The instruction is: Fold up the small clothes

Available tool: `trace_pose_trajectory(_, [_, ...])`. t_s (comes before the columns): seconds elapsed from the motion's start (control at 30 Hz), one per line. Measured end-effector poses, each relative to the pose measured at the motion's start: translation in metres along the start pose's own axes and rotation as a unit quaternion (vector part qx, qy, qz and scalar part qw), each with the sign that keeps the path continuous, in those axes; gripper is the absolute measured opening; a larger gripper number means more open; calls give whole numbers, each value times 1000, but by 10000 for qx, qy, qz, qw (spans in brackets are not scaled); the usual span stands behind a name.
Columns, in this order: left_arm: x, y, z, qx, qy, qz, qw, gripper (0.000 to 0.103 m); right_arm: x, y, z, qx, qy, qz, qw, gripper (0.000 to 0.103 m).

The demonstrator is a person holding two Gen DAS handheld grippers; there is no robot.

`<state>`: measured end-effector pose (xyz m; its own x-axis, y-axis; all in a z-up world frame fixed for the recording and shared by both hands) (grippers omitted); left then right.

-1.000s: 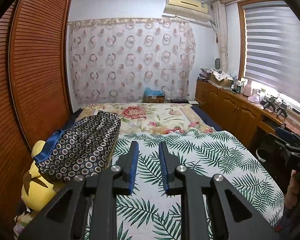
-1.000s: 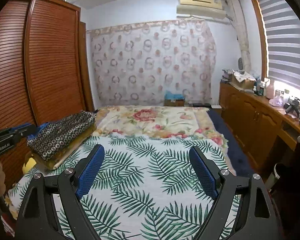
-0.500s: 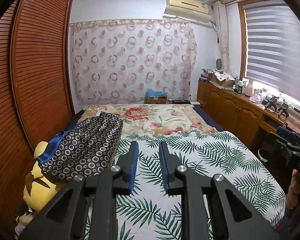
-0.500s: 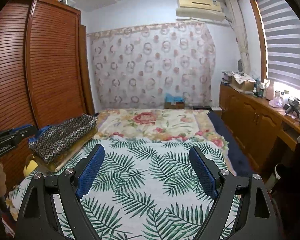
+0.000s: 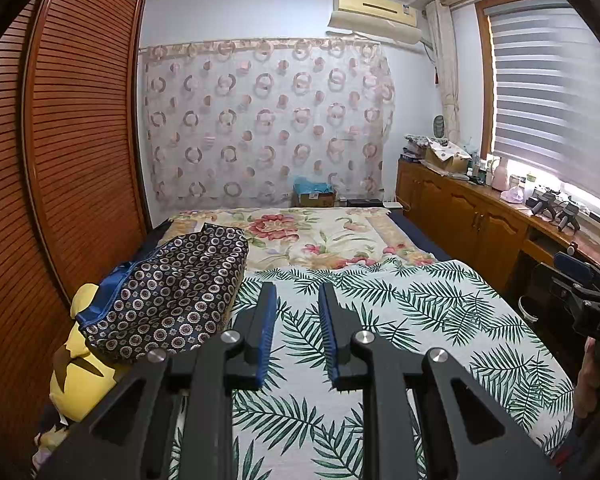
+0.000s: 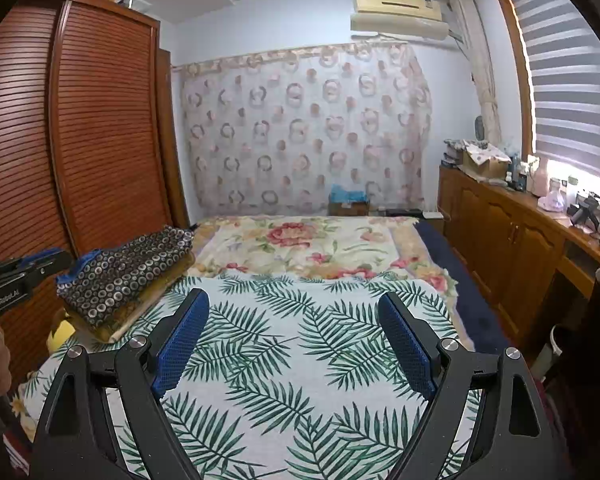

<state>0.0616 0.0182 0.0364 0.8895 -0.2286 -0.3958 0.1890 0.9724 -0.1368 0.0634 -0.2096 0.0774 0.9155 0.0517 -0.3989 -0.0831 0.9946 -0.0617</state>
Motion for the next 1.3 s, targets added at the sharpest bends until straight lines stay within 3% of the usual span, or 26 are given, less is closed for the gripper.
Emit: trace_pose_trajectory(1.3, [-1, 0, -1, 20, -10, 16, 10000, 21, 1, -5, 0, 4, 0, 21, 10000, 88])
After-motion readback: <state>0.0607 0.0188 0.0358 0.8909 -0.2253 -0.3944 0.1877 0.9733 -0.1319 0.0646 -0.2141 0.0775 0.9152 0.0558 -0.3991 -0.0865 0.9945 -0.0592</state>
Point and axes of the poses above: each gripper's, at about its wrist camera, not at the fingertips, and x roughly the way its jaws point, y to its left, z to its top, the point moved 3 cm from there along x, roughly the way its jaws point, and after that the axes turned 13 degrees about -z, right-handed, at the moved point
